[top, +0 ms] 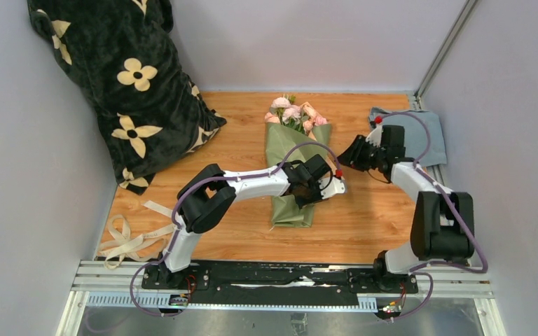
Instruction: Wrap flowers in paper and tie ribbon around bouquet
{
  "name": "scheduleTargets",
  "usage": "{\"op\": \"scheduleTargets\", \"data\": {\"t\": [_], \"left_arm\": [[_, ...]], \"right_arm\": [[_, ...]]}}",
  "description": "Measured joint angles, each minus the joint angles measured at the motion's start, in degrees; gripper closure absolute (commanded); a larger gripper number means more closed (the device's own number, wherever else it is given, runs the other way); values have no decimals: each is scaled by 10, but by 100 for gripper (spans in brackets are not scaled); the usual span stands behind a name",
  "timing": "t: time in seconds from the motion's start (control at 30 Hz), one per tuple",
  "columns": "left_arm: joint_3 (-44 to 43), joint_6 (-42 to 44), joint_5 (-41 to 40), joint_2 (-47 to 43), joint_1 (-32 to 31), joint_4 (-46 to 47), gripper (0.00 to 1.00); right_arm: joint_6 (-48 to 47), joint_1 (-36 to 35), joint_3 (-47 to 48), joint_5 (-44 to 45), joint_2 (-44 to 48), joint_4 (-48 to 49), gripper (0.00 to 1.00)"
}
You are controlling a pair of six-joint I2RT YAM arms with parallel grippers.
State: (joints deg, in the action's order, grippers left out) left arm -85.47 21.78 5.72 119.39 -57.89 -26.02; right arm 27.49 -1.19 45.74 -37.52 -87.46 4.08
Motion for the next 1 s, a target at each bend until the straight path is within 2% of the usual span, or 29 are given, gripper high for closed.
{"op": "scheduleTargets", "data": {"t": [0.1,0.23,0.37,0.63,0.87,1.0], "left_arm": [[0,3,0,0,0,3,100],[0,5,0,0,0,3,100],[0,5,0,0,0,3,100],[0,6,-2,0,0,2,100],[0,9,-2,0,-1,2,100],[1,23,-9,0,-4,2,100]], "right_arm": [[-39,24,33,32,54,-50,53],[-78,24,63,12,103,-59,46],[-87,17,68,-32,94,-50,44],[-92,-54,60,-108,54,-19,44],[-95,-61,43,-116,59,7,41],[-103,-60,11,-115,97,24,40]]}}
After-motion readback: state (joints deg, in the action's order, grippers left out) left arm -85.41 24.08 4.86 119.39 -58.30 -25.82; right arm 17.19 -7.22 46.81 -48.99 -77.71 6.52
